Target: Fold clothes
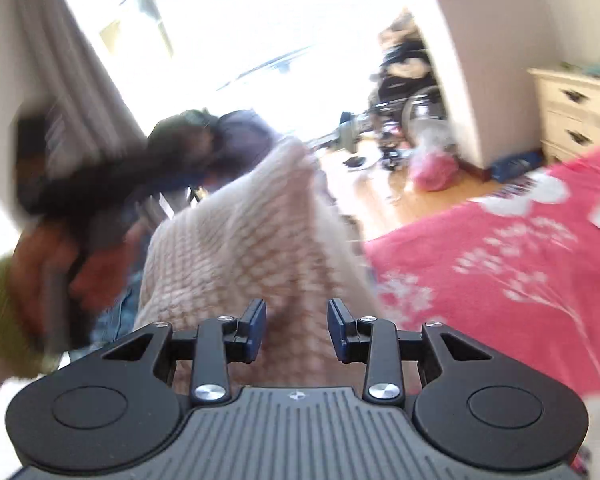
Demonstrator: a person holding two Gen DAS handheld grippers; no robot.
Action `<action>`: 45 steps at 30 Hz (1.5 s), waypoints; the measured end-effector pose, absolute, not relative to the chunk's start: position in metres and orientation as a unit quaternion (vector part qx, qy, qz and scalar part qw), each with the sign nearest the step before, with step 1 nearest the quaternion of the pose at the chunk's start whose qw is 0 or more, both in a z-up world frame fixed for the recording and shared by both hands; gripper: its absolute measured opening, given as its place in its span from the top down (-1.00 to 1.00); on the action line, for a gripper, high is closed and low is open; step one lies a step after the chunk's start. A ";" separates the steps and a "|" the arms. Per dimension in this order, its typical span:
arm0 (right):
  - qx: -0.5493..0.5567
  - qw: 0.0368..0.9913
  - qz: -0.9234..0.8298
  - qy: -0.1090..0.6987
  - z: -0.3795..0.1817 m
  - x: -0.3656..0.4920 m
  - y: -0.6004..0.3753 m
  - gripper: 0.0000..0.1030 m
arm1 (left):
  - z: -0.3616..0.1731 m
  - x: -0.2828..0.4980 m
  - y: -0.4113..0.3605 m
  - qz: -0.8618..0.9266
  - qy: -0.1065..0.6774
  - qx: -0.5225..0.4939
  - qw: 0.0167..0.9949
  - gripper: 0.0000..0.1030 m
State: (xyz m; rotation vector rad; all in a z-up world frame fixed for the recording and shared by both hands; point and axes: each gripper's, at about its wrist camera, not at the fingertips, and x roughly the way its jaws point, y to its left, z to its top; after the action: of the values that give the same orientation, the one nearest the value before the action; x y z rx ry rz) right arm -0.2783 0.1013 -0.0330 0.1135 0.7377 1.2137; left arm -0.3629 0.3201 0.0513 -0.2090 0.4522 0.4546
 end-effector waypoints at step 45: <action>-0.084 0.679 0.636 0.357 0.163 -0.208 0.061 0.39 | 0.146 -0.408 0.225 0.570 0.406 -0.248 0.670 -0.90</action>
State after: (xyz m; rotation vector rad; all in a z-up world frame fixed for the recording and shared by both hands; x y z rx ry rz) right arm -0.2084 0.0615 0.1627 -0.1897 0.8029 1.4281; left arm -0.4075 0.2255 0.1460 -0.5581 0.9160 1.2850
